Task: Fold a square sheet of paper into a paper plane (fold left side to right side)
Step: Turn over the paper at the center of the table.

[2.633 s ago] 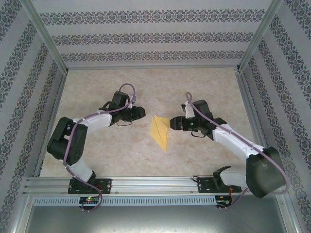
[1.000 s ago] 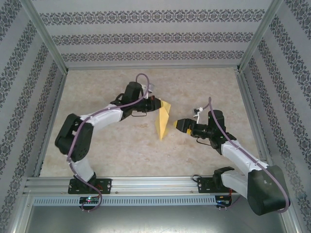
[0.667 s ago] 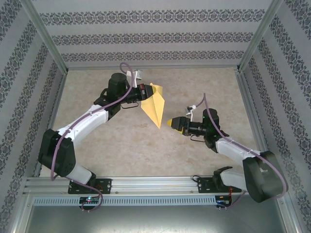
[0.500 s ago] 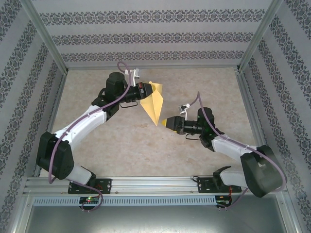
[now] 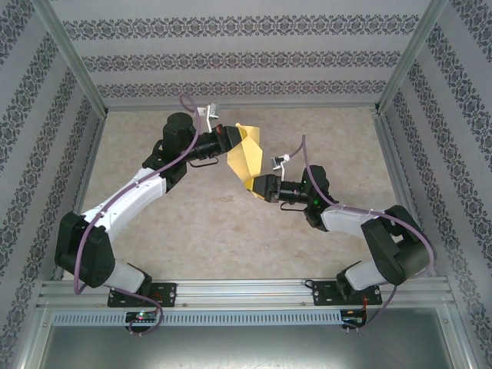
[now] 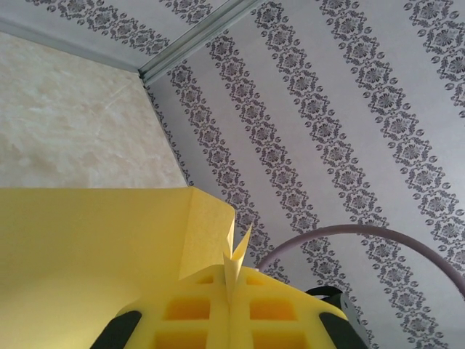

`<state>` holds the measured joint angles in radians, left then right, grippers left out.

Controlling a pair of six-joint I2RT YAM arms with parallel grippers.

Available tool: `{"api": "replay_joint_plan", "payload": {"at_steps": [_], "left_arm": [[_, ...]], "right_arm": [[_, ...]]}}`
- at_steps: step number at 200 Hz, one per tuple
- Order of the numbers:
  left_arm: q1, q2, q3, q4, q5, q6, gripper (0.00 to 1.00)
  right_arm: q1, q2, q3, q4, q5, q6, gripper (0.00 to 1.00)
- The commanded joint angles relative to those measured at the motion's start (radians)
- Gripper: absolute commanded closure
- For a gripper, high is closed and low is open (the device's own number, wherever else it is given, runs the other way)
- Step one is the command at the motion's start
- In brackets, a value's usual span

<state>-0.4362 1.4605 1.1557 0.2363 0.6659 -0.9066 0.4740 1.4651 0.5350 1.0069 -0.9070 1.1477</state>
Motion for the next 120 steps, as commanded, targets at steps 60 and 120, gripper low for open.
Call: {"api": "replay_joint_plan", "payload": {"at_steps": [60,120], "left_arm": [[0.011,-0.023,-0.040,0.068,-0.005,-0.068,1.00],[0.013,-0.037,-0.038,-0.008,-0.019,-0.008,0.62]], "right_arm": [[-0.029,-0.088,0.005,-0.048,0.008,-0.071,0.67],[-0.052,-0.244,0.033,-0.456,0.043,-0.298,0.88]]}}
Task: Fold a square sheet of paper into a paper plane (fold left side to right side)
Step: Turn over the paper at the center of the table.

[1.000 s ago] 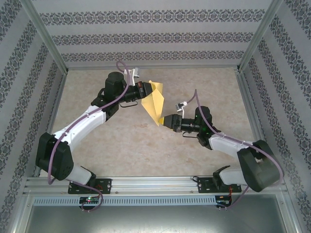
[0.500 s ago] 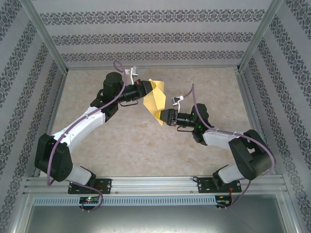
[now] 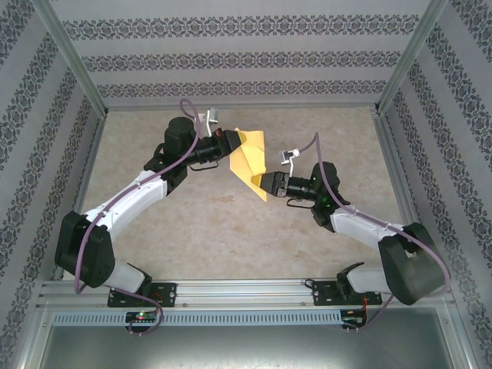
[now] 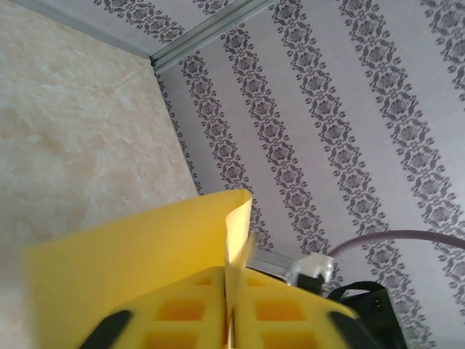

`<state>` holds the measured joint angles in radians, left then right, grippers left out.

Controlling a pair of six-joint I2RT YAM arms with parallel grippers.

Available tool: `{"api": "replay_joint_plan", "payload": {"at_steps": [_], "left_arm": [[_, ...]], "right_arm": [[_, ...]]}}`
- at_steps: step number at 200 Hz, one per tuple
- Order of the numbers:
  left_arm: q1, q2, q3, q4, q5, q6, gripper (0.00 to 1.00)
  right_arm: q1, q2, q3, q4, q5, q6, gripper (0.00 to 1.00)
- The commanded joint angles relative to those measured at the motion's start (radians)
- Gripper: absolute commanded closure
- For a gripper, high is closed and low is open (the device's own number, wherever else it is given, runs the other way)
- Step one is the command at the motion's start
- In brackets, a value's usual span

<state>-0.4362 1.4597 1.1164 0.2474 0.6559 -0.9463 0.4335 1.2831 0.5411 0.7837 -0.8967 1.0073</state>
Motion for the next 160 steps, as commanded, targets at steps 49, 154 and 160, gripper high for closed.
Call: {"api": "replay_joint_plan", "payload": {"at_steps": [49,154,160], "left_arm": [[0.025,-0.198,-0.004,-0.351,-0.204,0.290,0.29],[0.025,-0.645,-0.225,-0.641,-0.610,0.459,0.21],[0.024,-0.659,-0.232,-0.648,-0.616,0.460,0.21]], "right_arm": [[-0.010,-0.215,0.196,-0.936,0.283,-0.579,0.90],[0.441,0.264,0.795,-1.809,1.647,-0.930,0.93],[0.454,0.314,0.820,-1.830,1.686,-0.928,0.93]]}}
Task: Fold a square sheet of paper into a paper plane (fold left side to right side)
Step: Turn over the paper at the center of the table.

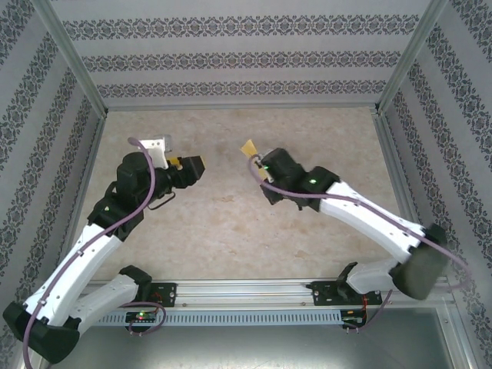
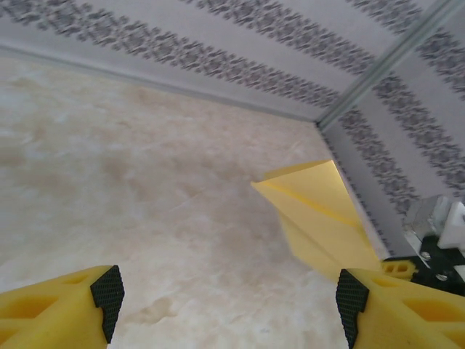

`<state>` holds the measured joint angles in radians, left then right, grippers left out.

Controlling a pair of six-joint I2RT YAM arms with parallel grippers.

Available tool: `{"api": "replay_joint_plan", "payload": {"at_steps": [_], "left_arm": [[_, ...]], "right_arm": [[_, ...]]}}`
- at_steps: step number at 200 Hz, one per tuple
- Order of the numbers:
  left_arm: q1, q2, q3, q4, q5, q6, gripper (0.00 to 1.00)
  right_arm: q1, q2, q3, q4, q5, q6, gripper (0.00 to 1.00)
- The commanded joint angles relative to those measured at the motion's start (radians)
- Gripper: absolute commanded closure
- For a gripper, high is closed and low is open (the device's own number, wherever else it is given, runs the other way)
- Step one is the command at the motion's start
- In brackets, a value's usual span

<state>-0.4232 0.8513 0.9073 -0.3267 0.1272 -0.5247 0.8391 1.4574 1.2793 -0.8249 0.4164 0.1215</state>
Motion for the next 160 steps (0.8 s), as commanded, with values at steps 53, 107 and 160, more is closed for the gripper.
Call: {"api": "replay_joint_plan", "payload": {"at_steps": [53,107,160], "left_arm": [[0.012,-0.098,-0.045,-0.106,-0.103,0.039,0.22],[0.012,-0.094,-0.059,-0.097,-0.093,0.027,0.22],[0.012,-0.085,-0.098,-0.060,-0.069,-0.009,0.22]], "right_arm": [[0.125,0.485,0.223,-0.347,0.596,-0.028,0.92],[0.149,0.676,0.261,-0.380,0.507,0.001,0.88],[0.185,0.697,0.239,-0.379,0.396,0.013,0.79]]}}
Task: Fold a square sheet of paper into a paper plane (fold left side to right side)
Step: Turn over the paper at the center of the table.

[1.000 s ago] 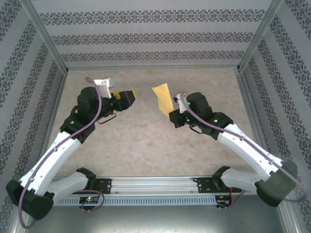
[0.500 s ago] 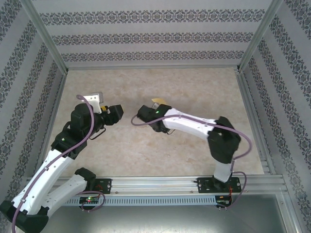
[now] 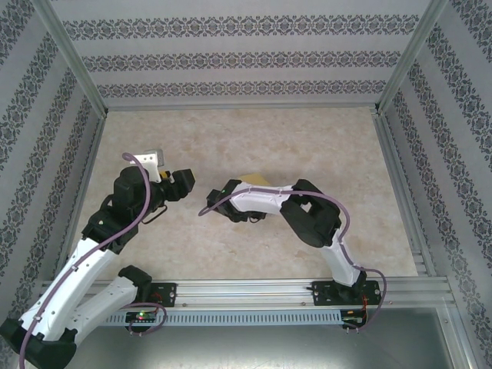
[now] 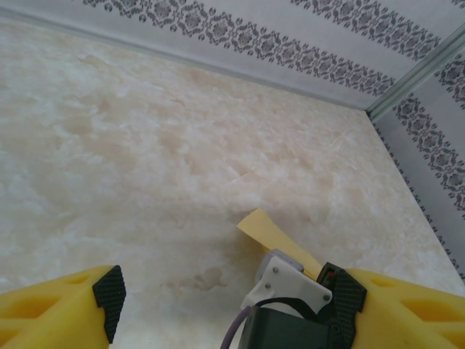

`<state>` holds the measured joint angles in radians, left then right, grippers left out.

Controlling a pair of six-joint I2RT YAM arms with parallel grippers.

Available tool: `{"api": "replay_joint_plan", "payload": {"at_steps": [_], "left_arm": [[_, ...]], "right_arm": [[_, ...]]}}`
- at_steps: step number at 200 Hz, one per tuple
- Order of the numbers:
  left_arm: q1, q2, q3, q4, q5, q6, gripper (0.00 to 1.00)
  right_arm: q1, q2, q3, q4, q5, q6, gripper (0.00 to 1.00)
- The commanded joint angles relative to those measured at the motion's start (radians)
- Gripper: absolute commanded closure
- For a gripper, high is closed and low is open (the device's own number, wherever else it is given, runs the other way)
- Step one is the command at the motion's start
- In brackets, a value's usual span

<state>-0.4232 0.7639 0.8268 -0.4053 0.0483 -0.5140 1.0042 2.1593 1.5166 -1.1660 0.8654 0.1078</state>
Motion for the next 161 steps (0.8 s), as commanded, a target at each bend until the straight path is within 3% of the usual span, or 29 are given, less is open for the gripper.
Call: {"api": "replay_joint_plan", "payload": {"at_steps": [1,58,95,134,161], "left_arm": [[0.012,0.002,-0.018,0.019,0.010,-0.020,0.22],[0.012,0.051,-0.013,0.059,0.083,-0.046,0.21],[0.014,0.072,-0.001,0.094,0.130,-0.104,0.15],[0.015,0.102,0.015,0.103,0.152,-0.139,0.13],[0.015,0.138,0.002,0.126,0.176,-0.163,0.13]], "right_arm": [[0.019,-0.005,0.001,-0.038,-0.057,0.024,0.79],[0.044,-0.080,-0.032,0.003,-0.261,-0.009,0.55],[0.059,-0.185,-0.091,0.042,-0.377,0.009,0.39],[0.065,-0.342,-0.193,0.110,-0.465,0.036,0.26],[0.049,-0.486,-0.274,0.186,-0.520,0.063,0.22]]}}
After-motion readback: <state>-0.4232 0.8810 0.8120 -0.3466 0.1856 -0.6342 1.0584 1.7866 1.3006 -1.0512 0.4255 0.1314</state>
